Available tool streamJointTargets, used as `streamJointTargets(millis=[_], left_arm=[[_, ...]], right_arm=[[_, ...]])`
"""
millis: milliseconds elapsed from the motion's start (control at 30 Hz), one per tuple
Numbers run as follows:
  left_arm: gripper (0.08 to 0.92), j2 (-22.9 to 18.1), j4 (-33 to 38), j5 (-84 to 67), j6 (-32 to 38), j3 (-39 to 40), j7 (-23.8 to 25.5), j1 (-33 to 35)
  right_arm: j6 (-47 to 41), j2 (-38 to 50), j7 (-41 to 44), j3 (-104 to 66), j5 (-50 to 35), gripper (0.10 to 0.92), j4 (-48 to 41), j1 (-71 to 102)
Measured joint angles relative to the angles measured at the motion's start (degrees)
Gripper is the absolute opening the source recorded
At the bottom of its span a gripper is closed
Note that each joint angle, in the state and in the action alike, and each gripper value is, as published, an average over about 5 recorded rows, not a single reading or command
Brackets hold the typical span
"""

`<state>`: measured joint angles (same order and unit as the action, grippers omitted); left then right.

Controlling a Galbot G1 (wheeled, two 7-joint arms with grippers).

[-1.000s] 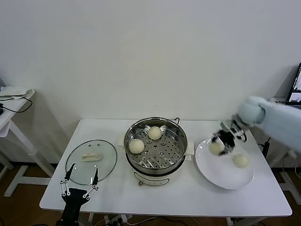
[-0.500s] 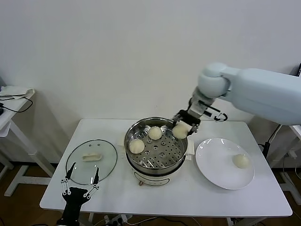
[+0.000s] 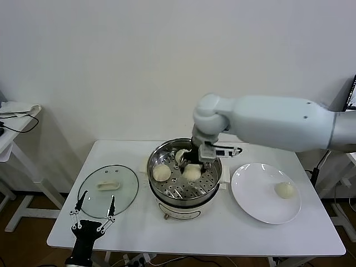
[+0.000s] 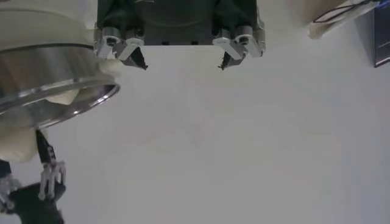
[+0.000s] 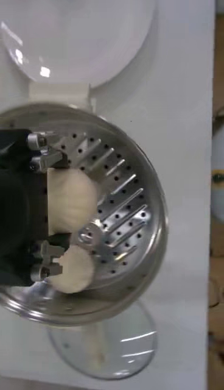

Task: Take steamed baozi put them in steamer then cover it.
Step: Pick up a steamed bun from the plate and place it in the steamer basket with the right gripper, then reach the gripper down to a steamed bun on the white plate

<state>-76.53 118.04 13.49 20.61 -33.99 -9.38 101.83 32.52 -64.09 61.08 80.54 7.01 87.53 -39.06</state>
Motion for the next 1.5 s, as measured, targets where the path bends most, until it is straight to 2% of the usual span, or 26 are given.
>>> streamJointTargets(millis=[633, 833, 1000, 1267, 1500], left_arm=[[0.823, -0.2, -0.4, -0.1, 0.3, -0.1, -0.2, -0.2], [0.823, -0.2, -0.6, -0.2, 0.6, -0.2, -0.2, -0.2], [0.823, -0.2, -0.6, -0.3, 0.7, -0.2, -0.3, -0.2], [0.823, -0.5, -0.6, -0.2, 0.7, -0.1, -0.3, -0.2], [0.823, -0.3, -0.6, 0.0, 0.6, -0.1, -0.3, -0.1]], right_arm=[[3.0, -5.0, -0.7, 0.1, 5.7, 0.712, -1.2, 5.4], [2.9, -5.2, -0.9, 0.2, 6.1, 0.802, -1.2, 5.9], [2.9, -4.9, -0.7, -0.2, 6.3, 0.822, -1.1, 5.9], [3.4, -1.0, 2.2, -3.7, 4.3, 0.823, -0.5, 3.8], [-0.6, 7.7, 6.5, -5.9, -2.6, 0.823, -2.5, 0.9]])
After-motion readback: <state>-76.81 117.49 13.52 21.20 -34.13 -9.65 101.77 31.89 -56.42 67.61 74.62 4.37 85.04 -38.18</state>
